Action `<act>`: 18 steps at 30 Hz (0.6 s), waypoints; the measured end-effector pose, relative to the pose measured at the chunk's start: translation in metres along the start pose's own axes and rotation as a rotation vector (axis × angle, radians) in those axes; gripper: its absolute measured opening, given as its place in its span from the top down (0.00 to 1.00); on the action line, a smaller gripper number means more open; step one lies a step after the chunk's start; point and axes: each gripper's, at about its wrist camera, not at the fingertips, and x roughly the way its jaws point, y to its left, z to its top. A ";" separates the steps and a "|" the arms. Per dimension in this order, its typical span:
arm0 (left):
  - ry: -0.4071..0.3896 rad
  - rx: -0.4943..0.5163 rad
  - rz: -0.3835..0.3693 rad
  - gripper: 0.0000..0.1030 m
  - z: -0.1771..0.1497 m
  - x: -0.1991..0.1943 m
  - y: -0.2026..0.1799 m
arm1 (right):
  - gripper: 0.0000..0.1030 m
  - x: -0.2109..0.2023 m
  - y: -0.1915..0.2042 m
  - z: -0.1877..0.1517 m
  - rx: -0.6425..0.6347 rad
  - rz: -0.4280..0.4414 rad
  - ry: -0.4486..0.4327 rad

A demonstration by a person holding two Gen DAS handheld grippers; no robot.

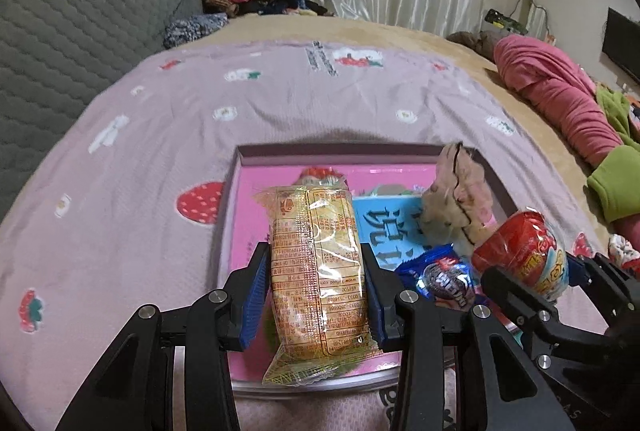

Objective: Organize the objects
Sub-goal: 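Lift the biscuit pack and chocolate egg and carry both over the tray, then lower the biscuit pack with the left tool while the right tool lowers the egg into the tray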

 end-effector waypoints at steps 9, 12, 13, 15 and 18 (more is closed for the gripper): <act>0.016 0.003 -0.003 0.57 -0.011 0.032 0.003 | 0.44 0.031 -0.006 -0.016 -0.006 -0.004 0.038; 0.021 0.011 0.002 0.57 -0.013 0.037 0.001 | 0.43 0.032 -0.010 -0.017 0.000 -0.012 0.027; 0.021 0.009 0.002 0.57 -0.013 0.037 0.002 | 0.43 0.033 -0.010 -0.018 0.003 -0.012 0.027; 0.029 0.011 0.009 0.57 -0.014 0.041 0.003 | 0.43 0.033 -0.013 -0.018 0.012 -0.016 0.023; 0.033 0.016 0.016 0.57 -0.016 0.043 0.003 | 0.43 0.033 -0.013 -0.017 0.014 -0.016 0.022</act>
